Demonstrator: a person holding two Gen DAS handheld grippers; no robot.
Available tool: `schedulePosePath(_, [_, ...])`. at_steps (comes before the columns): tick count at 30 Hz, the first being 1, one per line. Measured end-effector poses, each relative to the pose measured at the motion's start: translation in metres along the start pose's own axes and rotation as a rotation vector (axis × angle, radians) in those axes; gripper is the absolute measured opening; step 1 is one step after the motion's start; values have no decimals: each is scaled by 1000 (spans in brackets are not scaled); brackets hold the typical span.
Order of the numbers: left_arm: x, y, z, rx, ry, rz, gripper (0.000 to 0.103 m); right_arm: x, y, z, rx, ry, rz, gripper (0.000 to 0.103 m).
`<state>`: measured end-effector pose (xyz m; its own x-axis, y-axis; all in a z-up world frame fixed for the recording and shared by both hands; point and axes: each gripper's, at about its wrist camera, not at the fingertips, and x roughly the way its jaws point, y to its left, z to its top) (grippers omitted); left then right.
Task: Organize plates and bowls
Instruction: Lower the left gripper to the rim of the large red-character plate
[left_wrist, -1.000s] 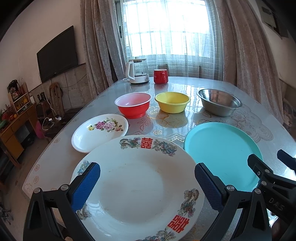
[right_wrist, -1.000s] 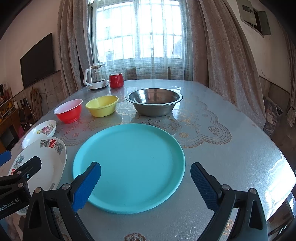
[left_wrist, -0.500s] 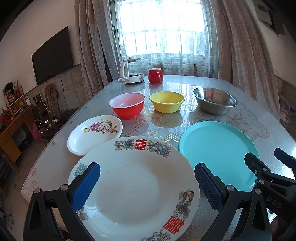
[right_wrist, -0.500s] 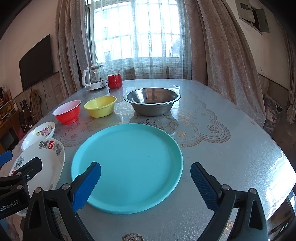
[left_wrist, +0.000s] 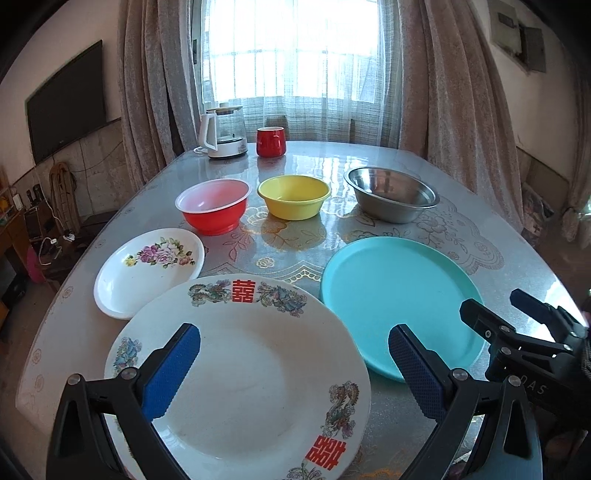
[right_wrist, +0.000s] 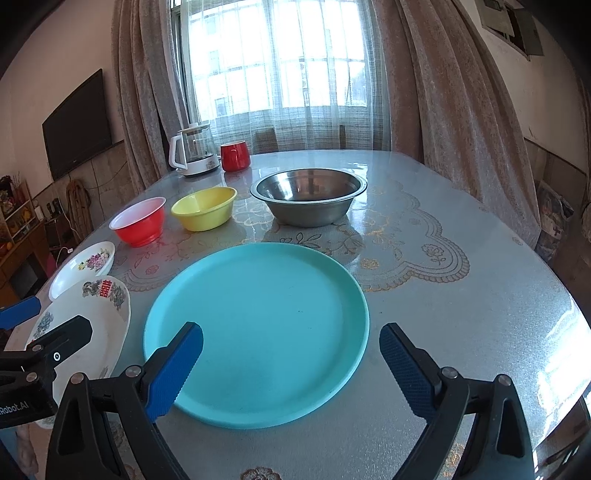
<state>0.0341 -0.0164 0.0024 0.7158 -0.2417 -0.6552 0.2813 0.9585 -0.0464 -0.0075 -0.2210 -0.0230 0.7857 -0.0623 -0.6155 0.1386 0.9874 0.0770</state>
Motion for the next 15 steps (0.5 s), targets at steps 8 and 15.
schedulePosePath(8, [11, 21, 36, -16, 69, -129, 102, 6, -39, 7, 106, 78, 99, 82])
schedulePosePath(15, [45, 27, 65, -4, 215, -310, 59, 17, -58, 5, 140, 149, 109, 46])
